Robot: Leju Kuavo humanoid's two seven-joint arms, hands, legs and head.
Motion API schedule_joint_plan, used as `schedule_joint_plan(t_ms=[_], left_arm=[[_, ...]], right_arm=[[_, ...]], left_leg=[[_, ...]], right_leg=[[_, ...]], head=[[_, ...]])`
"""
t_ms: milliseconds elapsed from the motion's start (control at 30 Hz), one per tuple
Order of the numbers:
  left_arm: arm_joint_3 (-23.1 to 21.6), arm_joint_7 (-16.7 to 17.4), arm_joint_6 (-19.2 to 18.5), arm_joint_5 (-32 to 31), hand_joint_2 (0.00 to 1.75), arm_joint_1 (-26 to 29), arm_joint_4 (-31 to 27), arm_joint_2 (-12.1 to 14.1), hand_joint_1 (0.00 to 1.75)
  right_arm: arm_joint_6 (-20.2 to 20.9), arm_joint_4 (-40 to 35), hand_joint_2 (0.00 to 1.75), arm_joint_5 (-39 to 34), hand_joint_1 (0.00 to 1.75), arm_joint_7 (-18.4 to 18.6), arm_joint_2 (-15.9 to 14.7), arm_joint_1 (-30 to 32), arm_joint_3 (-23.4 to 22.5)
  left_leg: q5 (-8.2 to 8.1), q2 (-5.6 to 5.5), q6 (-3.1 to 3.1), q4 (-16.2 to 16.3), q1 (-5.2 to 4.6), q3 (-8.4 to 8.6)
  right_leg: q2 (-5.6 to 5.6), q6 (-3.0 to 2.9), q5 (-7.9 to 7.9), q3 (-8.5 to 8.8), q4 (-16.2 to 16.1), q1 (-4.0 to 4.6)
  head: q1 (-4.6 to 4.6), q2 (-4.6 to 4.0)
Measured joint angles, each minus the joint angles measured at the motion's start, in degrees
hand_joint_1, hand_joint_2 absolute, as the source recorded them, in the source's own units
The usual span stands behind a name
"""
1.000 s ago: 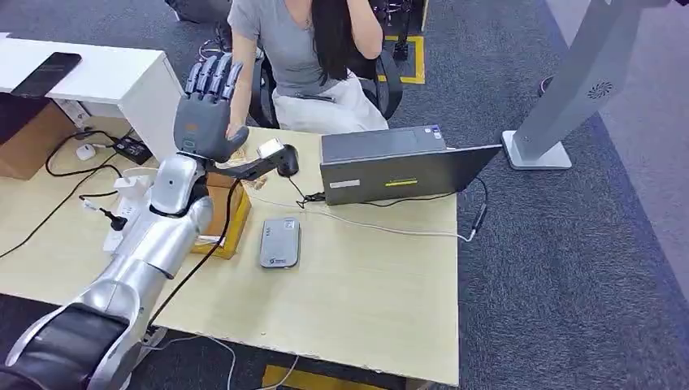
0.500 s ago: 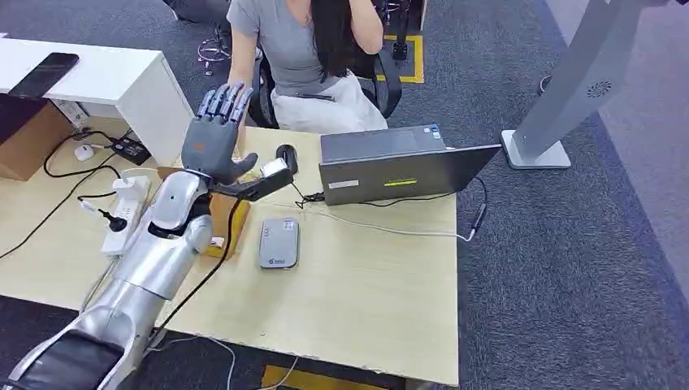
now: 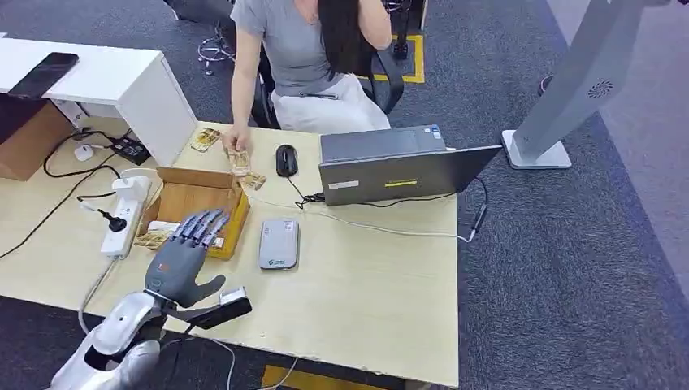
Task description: Pass the card to the sensor for recognition and then transmit it.
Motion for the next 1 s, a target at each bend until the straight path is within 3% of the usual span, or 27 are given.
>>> schedule_joint_plan(t_ms=[333,1000], left_arm=[[1.83,0.28,-0.37,-0.53,1.75,3.54,-2.67,0.22,0.00],[2.29,0.61,-0.37,-0.59,1.75,4.00,-3.15,0.37,0.00]], right_arm=[[-0.13,0.00,0.00,-0.04,0.00,-0.11,0.00,-0.05,-0.87],[-0.33,0.00,0.00,-0.04,0.00,-0.09,0.00,-0.06,-1.31]], left_leg=[[0.00,-0.08,0.00,0.02,0.00,0.03],[0.00,-0.14,0.00,0.02,0.00,0.02]], right_leg=[[-0.06,0.01,0.03,0.07,0.00,0.00],[-0.12,0.02,0.02,0.08,0.00,0.00]], head=[[0.00,0.00],[-0.02,0.00]])
